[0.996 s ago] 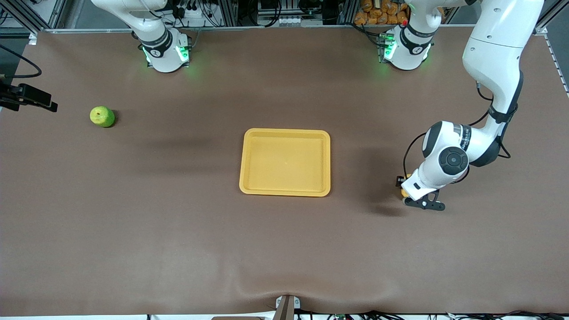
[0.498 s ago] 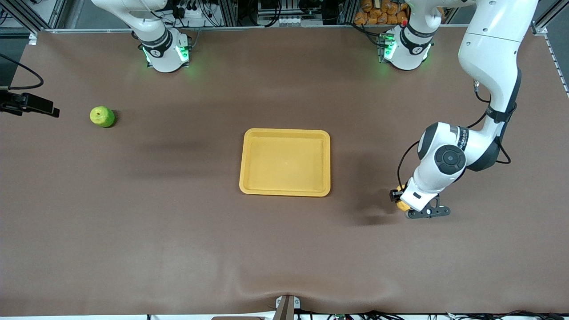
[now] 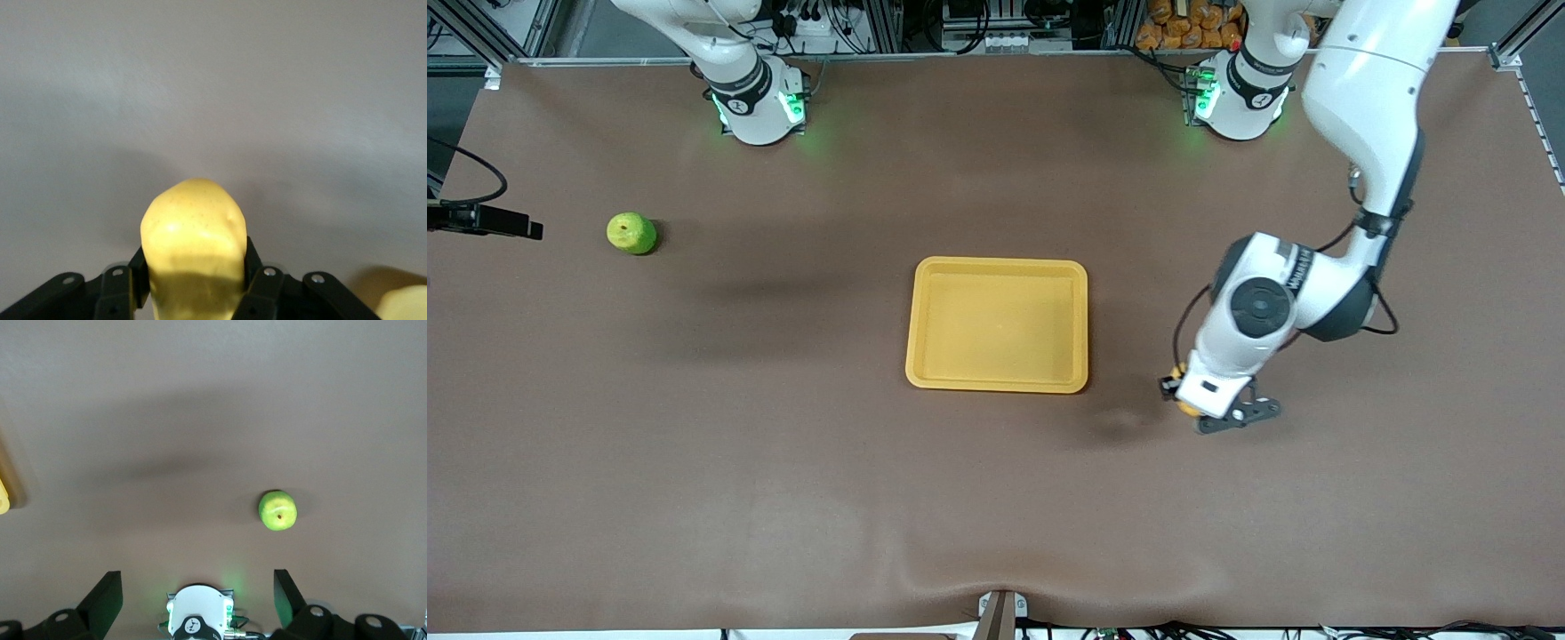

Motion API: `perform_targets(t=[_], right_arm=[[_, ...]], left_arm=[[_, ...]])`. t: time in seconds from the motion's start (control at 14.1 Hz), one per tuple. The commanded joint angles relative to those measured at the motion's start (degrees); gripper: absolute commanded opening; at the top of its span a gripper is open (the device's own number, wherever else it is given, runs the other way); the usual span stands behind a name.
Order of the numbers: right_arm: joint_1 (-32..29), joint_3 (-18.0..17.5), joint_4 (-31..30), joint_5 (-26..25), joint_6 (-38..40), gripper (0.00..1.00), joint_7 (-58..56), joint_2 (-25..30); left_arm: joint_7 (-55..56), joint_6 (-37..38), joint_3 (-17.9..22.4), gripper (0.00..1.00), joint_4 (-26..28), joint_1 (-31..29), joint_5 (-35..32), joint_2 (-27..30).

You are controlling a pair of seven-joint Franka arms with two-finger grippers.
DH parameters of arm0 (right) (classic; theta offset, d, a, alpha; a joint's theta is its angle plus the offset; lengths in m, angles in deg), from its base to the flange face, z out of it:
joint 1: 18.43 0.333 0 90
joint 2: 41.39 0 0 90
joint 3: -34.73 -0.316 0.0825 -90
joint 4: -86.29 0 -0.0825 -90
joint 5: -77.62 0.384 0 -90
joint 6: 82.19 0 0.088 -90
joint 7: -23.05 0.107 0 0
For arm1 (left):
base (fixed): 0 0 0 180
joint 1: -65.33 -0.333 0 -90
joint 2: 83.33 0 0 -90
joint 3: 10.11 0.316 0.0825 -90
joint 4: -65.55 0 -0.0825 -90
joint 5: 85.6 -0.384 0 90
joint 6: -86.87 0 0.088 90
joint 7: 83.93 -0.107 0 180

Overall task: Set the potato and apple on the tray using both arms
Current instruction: 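Carry the potato over the tray while the right gripper reaches the apple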

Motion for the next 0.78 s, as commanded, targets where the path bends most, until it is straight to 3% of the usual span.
perform_targets(t=[0.0,0.21,0.71], right_arm=[[-2.2,-0.7,-1.7,-0.6,0.3,1.00,-1.0,-0.2],[-3.1,-0.6,-4.2,-3.0,-1.6,1.00,-1.0,-0.1],[-8.8,-0.6,-20.0,-4.4,-11.4,1.00,-4.2,3.4]], left_arm=[[7.3,6.6,0.3,0.00,-4.7,5.3,-0.5,0.0],[13.5,8.2,0.3,0.00,-7.7,11.2,2.1,-0.1],[17.7,8.2,0.6,0.00,-8.4,21.5,2.2,-3.6]])
